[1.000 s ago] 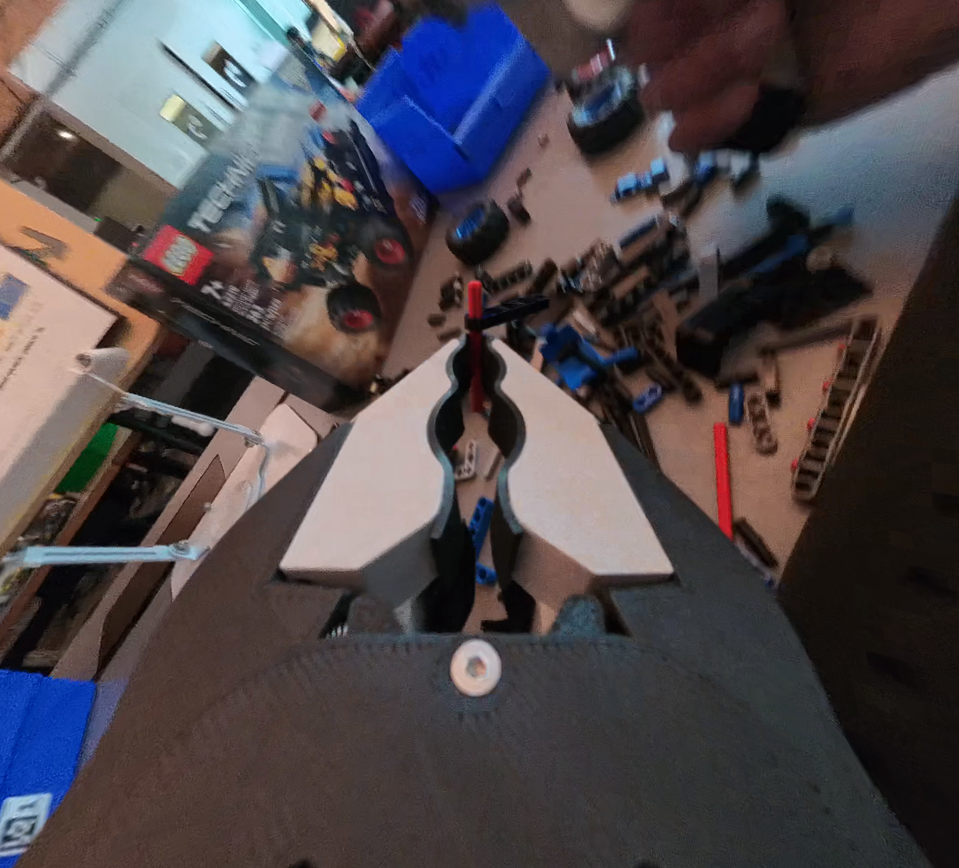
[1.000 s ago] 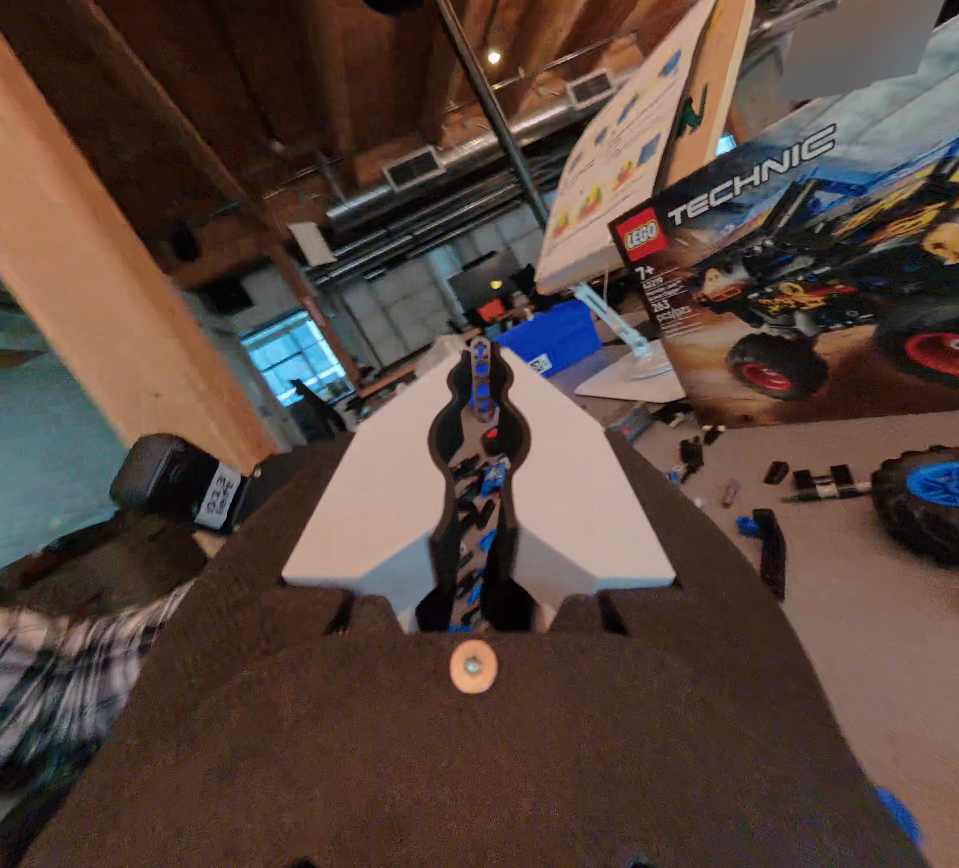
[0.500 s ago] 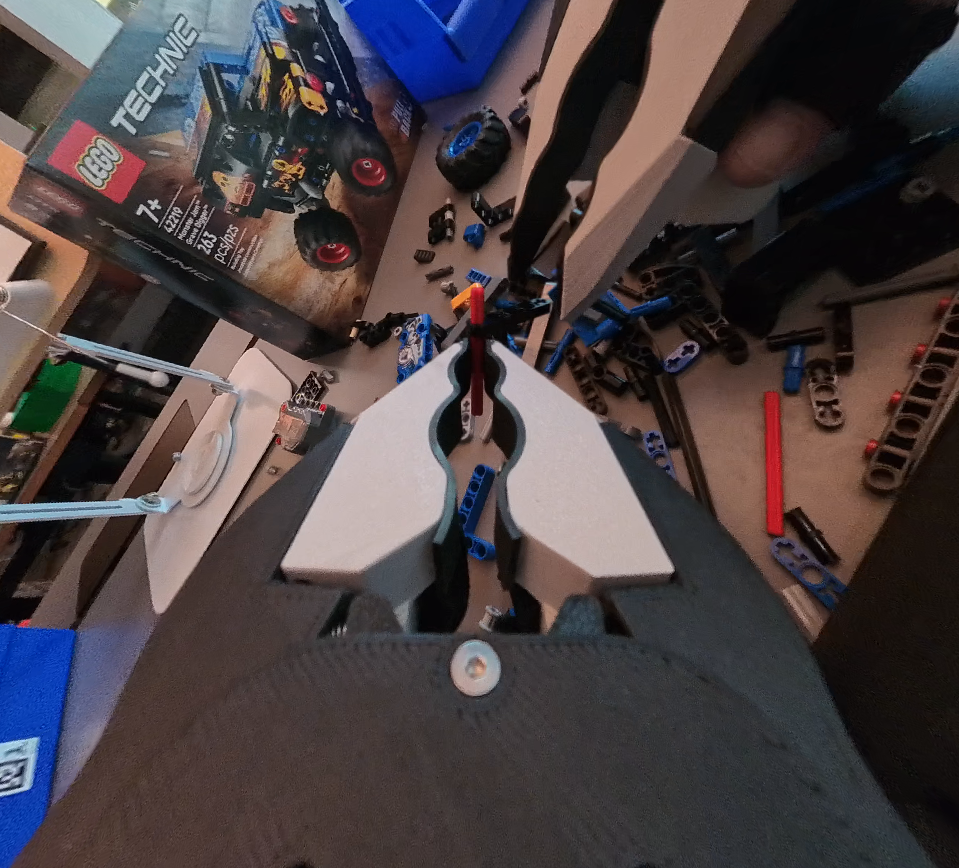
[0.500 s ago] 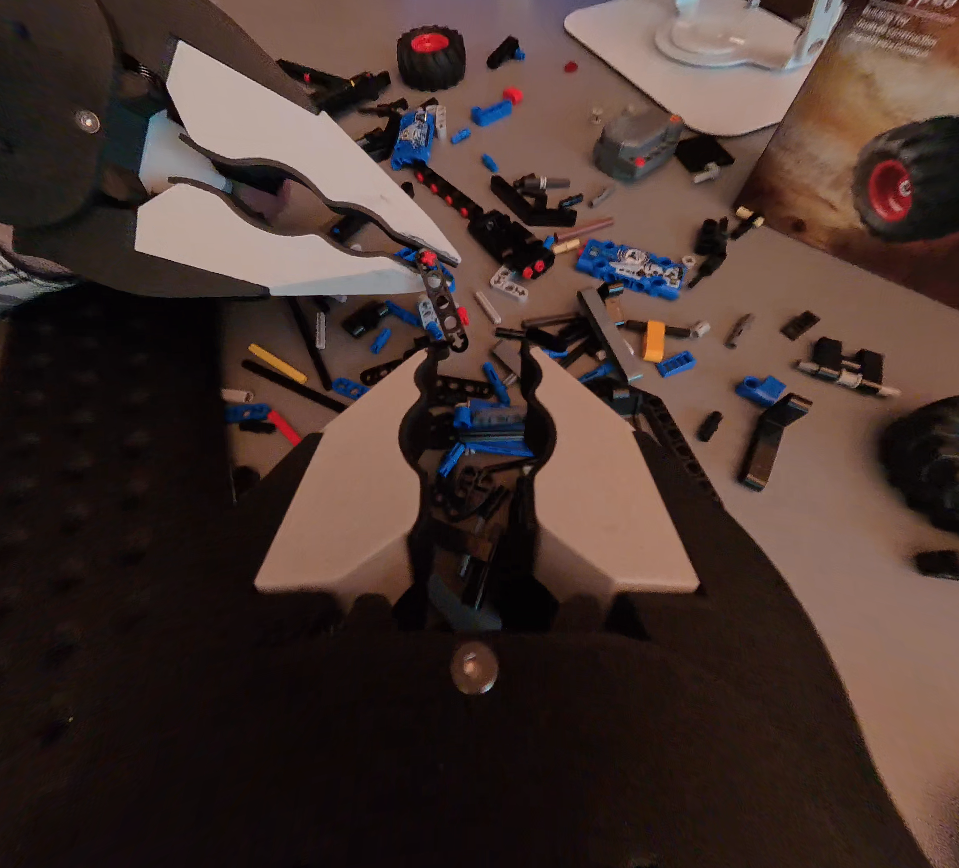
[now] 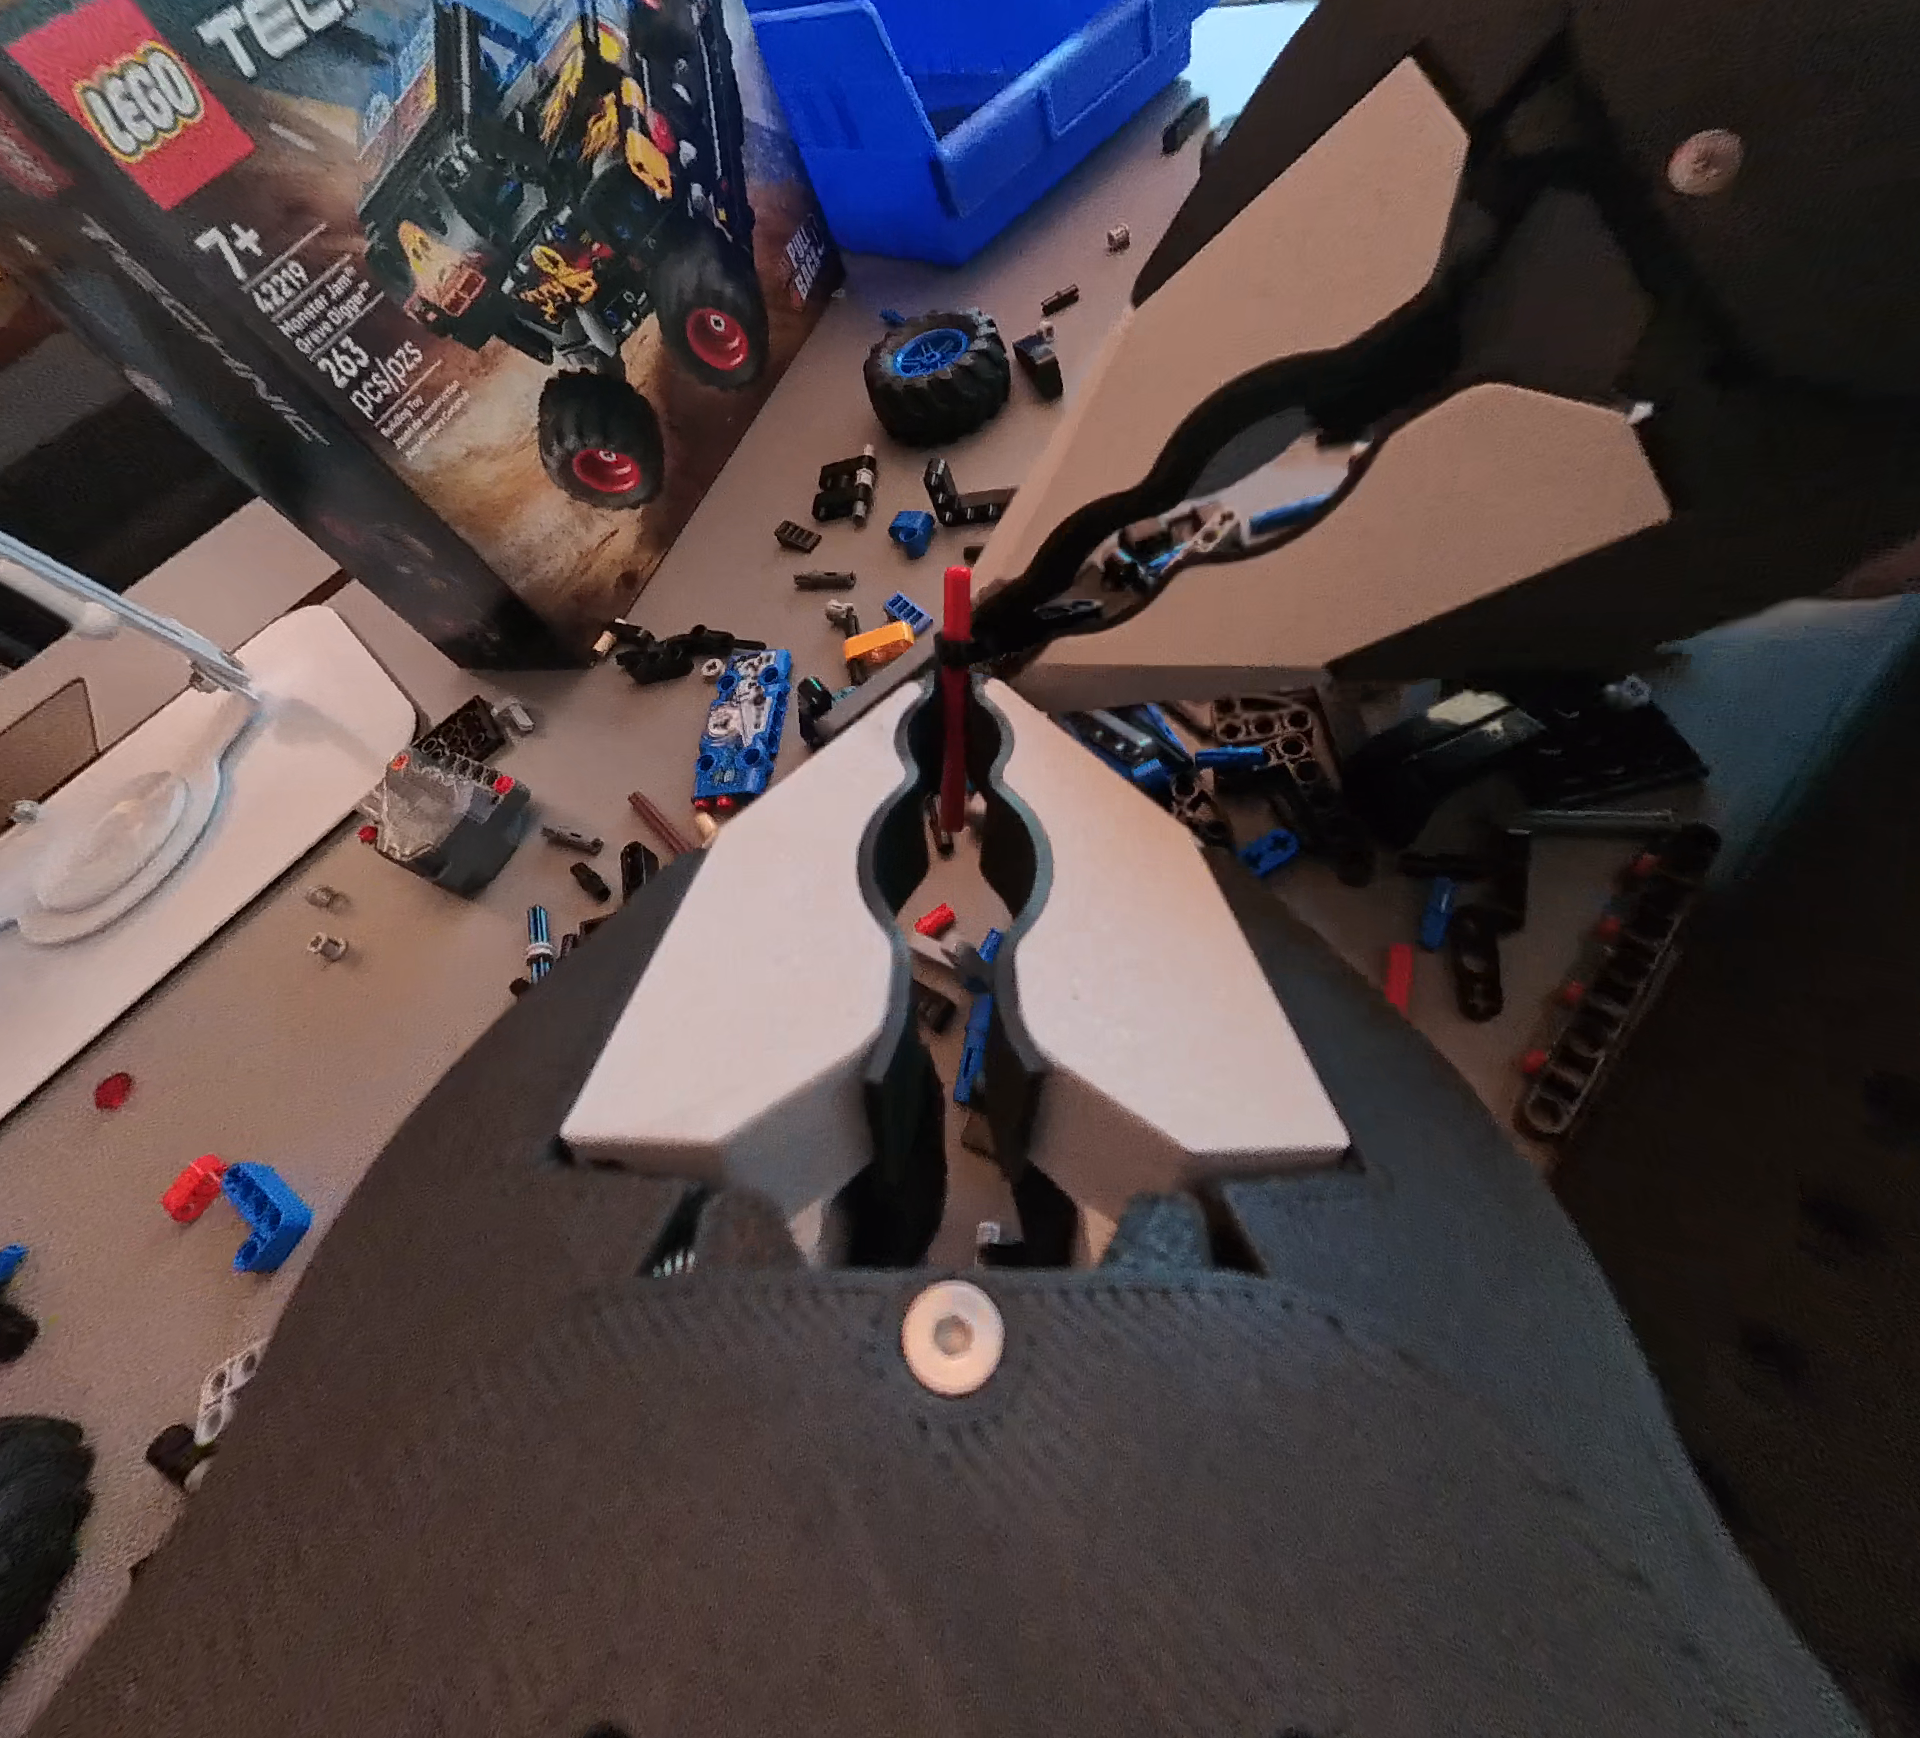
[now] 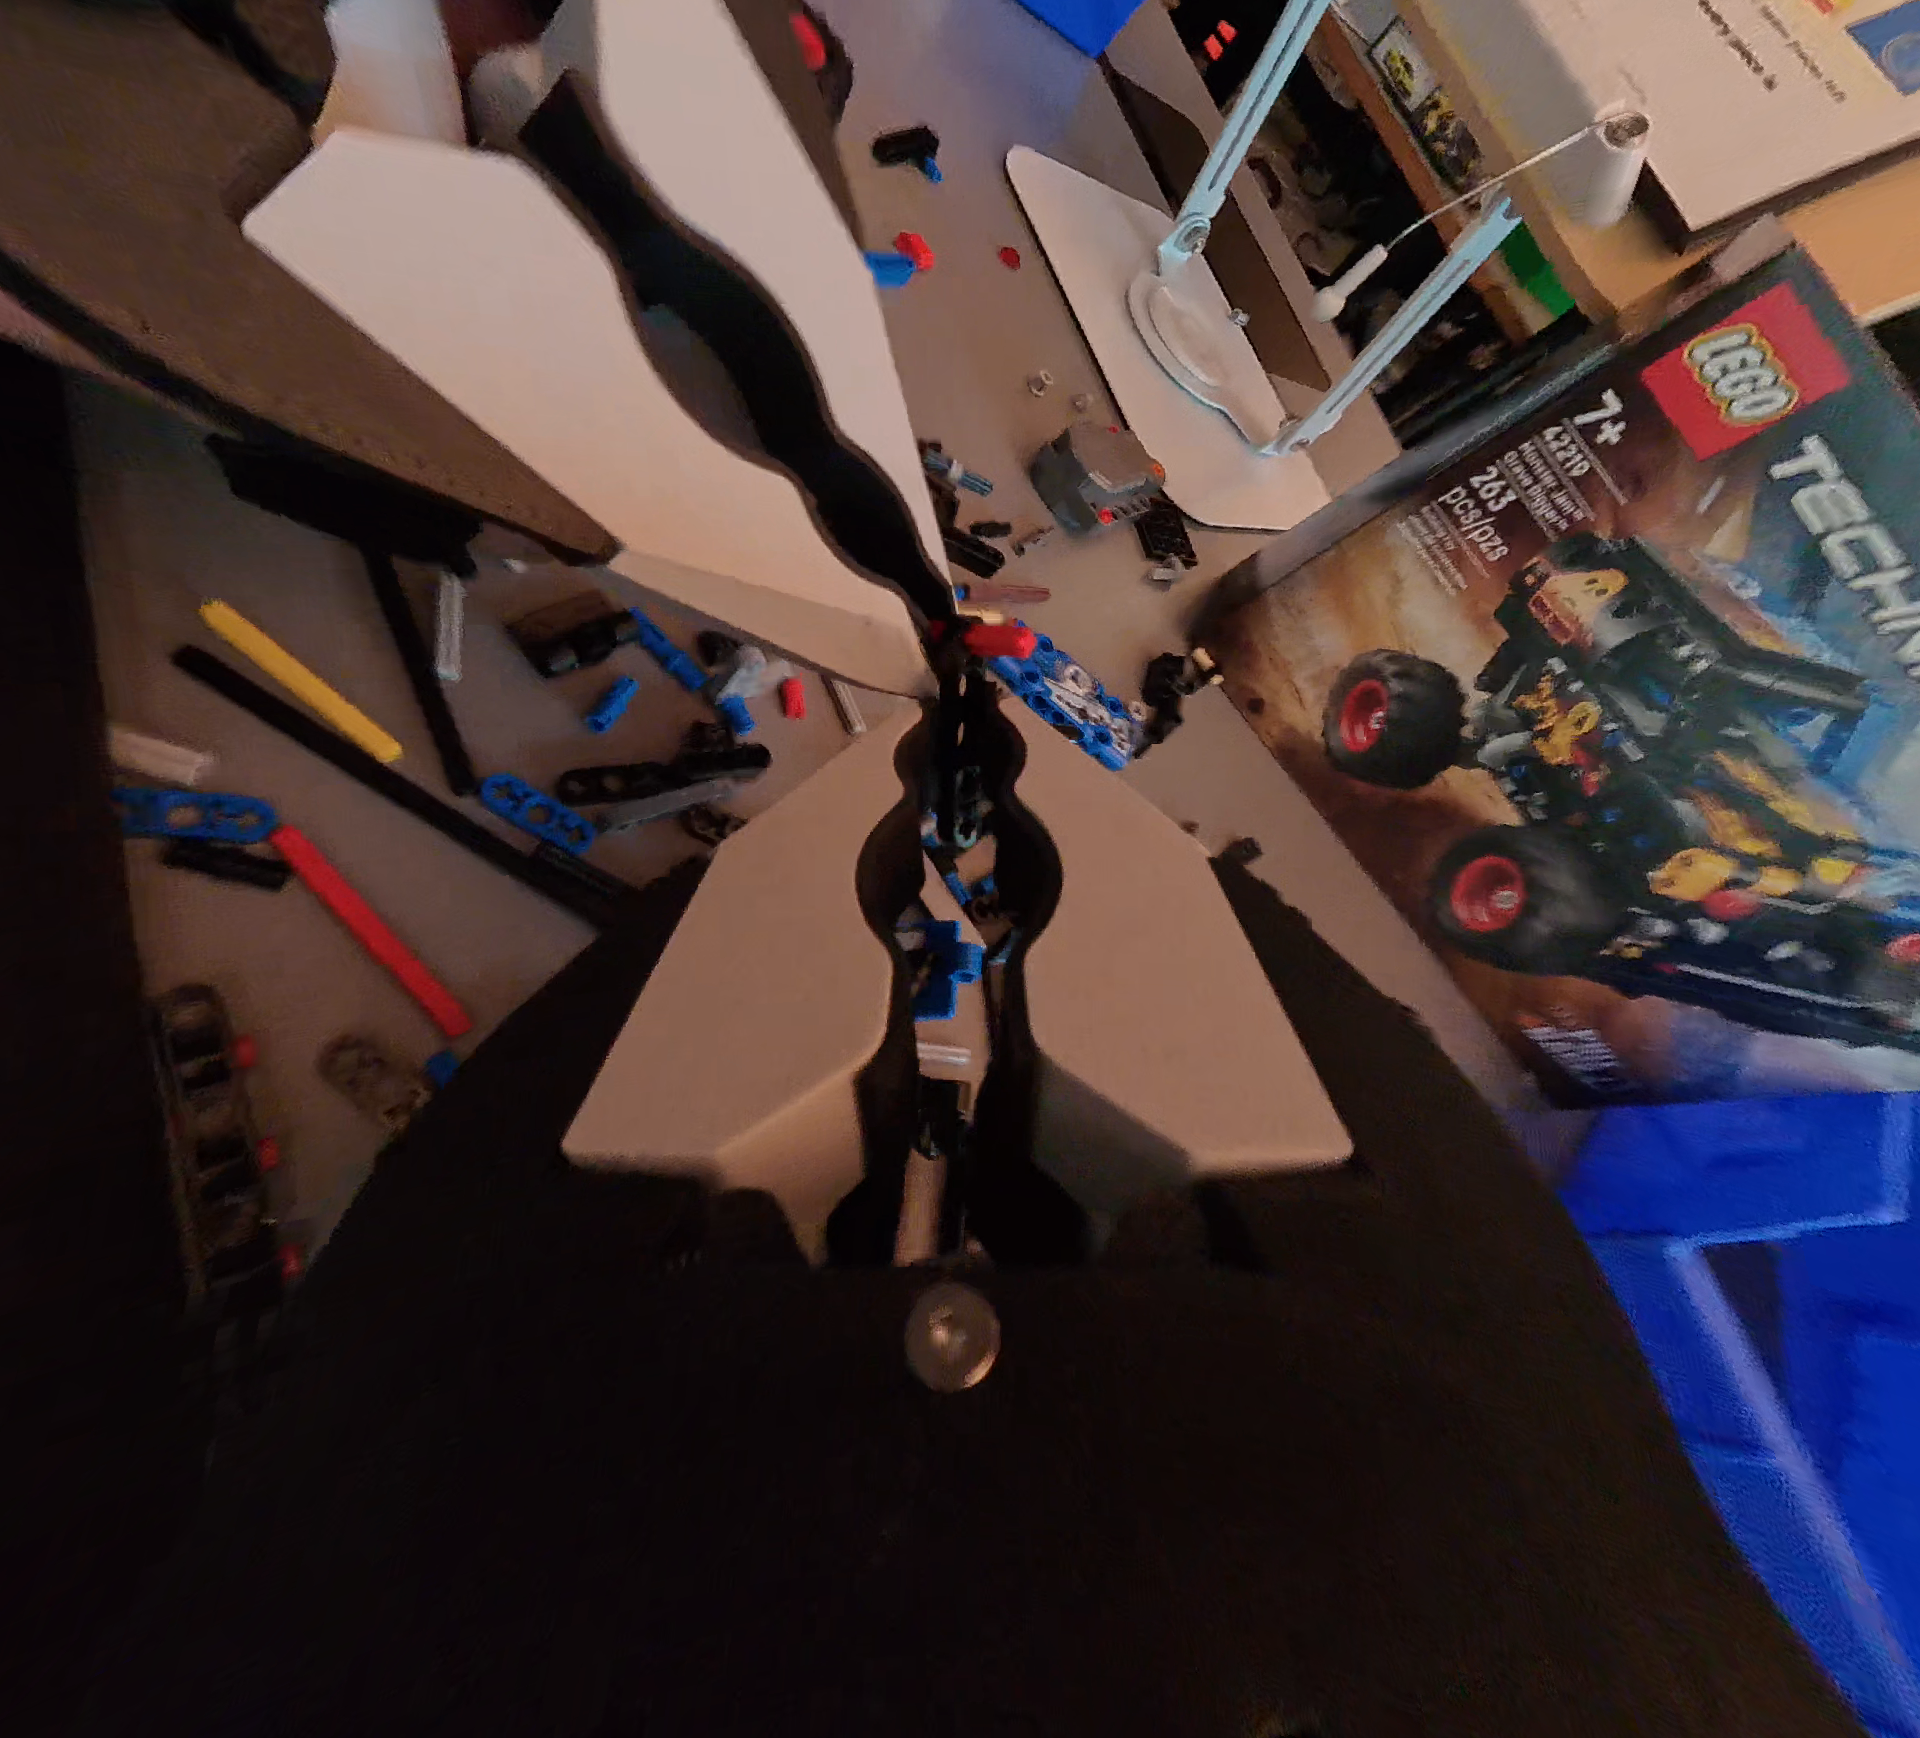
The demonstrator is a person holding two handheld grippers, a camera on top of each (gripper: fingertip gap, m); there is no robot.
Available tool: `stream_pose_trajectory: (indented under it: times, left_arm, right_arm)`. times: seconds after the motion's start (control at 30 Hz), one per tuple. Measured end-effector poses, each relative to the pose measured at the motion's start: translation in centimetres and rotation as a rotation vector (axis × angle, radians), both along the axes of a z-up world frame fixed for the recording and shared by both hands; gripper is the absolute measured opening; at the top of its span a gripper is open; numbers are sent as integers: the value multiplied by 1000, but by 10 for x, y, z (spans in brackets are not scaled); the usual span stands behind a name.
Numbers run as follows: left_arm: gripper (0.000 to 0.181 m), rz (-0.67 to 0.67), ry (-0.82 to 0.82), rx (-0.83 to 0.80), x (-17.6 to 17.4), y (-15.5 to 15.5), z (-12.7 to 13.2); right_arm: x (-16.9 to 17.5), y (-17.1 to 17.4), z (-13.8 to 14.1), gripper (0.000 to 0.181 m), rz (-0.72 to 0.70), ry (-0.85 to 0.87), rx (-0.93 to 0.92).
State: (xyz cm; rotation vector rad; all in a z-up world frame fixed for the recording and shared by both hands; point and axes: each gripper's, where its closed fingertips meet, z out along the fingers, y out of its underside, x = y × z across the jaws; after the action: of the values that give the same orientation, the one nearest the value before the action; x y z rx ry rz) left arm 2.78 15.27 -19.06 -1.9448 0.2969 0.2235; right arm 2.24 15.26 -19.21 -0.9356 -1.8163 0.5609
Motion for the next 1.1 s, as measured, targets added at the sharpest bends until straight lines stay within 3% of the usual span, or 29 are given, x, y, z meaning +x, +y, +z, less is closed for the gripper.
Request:
stream_pose_trajectory:
  times: [0.13,0.43,0.7,0.77,0.83,0.93,0.97,1.03,1.1]
  left_arm:
    - [2,60,122,-32,-2,3,-5]
    - [3,143,66,47,1,10,9]
    - [3,186,188,51,6,15,13]
    - [3,139,206,-48,16,15,-9]
    - [2,121,295,-38,25,20,-6]
    - [2,140,143,-47,11,18,-8]
    - [2,159,121,-92,5,15,-18]
    - [2,186,189,-65,-3,13,-12]
    - [6,182,154,-77,-6,11,-15]
  right_arm:
    - [-1,4,-4,3,-20,-24,-185]
    - [0,12,12,2,-54,72,-495]
    - [3,20,15,2,-82,109,-599]
    - [6,41,30,0,-159,214,-636]
    - [9,57,32,0,-192,231,-641]
    - [-1,28,22,0,-106,147,-468]
    - [-2,29,17,0,-102,121,-484]
    - [4,34,11,0,-84,86,-565]
    - [11,33,12,1,-39,79,-611]
